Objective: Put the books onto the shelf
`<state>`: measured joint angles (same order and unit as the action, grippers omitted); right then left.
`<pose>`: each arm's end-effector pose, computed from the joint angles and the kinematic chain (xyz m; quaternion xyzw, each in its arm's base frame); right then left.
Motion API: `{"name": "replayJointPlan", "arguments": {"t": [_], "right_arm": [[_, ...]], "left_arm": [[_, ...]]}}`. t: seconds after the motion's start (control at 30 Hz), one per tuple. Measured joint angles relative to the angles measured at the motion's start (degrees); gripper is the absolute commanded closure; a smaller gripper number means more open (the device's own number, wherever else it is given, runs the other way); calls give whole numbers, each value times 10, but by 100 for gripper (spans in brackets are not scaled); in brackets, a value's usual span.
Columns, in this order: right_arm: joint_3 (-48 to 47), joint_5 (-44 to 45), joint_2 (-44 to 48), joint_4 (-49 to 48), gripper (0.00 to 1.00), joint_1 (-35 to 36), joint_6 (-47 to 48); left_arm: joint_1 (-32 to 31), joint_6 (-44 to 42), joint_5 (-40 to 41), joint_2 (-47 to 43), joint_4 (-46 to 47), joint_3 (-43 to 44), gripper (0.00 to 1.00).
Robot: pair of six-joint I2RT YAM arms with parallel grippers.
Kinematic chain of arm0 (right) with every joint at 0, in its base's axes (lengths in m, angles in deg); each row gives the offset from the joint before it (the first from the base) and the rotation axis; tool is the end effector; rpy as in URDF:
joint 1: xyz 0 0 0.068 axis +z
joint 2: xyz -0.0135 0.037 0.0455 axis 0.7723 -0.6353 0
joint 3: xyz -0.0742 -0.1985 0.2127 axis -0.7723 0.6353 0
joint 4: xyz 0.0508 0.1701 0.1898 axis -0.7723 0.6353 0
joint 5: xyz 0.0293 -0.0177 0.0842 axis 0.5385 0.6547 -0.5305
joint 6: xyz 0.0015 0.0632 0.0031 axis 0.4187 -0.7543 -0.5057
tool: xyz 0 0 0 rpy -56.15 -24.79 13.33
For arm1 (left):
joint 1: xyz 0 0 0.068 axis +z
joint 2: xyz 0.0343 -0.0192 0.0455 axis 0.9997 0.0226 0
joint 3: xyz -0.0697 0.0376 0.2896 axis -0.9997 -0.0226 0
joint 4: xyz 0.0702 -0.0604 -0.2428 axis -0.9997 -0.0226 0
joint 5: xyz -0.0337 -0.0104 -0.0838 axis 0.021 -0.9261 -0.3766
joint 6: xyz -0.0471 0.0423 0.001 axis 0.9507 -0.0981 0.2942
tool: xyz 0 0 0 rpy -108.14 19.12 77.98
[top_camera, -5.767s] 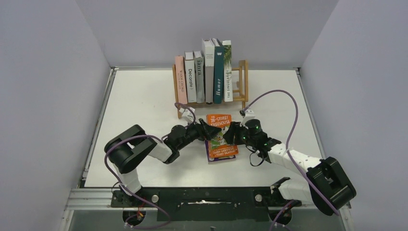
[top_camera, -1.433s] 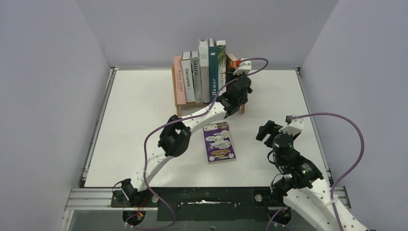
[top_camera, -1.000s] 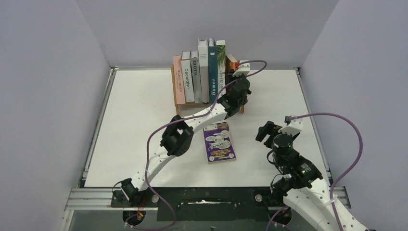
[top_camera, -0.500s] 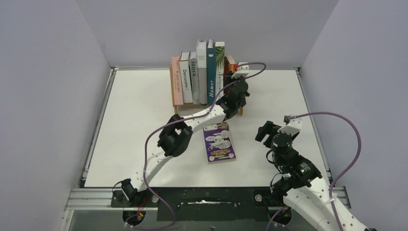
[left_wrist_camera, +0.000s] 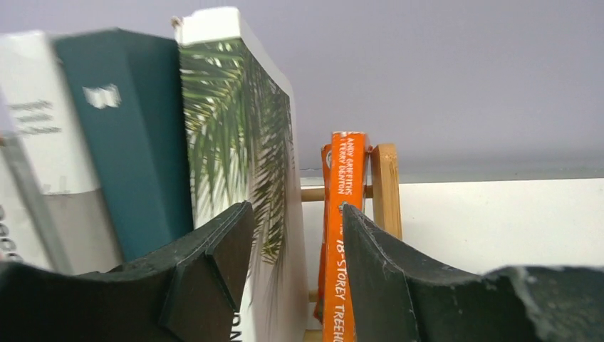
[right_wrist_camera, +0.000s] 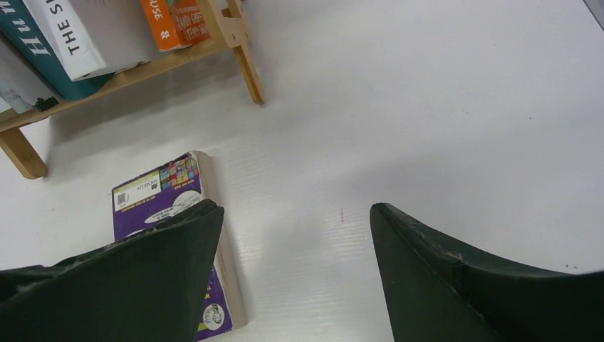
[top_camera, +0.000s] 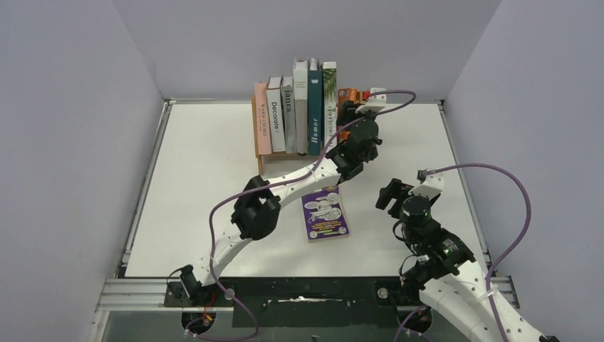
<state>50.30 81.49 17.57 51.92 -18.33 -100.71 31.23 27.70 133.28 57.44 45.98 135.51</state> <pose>0.1047 0.0390 0.2744 0.1380 0.8241 0.1034 0.5396 0.3523 -0.4730 0.3328 0.0010 0.6717 0.0635 0.7381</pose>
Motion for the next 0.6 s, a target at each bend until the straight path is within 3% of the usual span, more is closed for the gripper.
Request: {"name": "replayJointPlan", "arguments": {"t": [0.1, 0.27, 0.6], "right_arm": [[0, -8, -4, -5, 23, 0, 3], [0, -37, -26, -23, 23, 0, 14], [10, -129, -97, -91, 24, 0, 36]], "left_arm": [[-13, -22, 17, -24, 1, -12, 52], [-40, -10, 42, -164, 3, -178, 52], [-73, 250, 23, -557, -92, -555, 52]]}}
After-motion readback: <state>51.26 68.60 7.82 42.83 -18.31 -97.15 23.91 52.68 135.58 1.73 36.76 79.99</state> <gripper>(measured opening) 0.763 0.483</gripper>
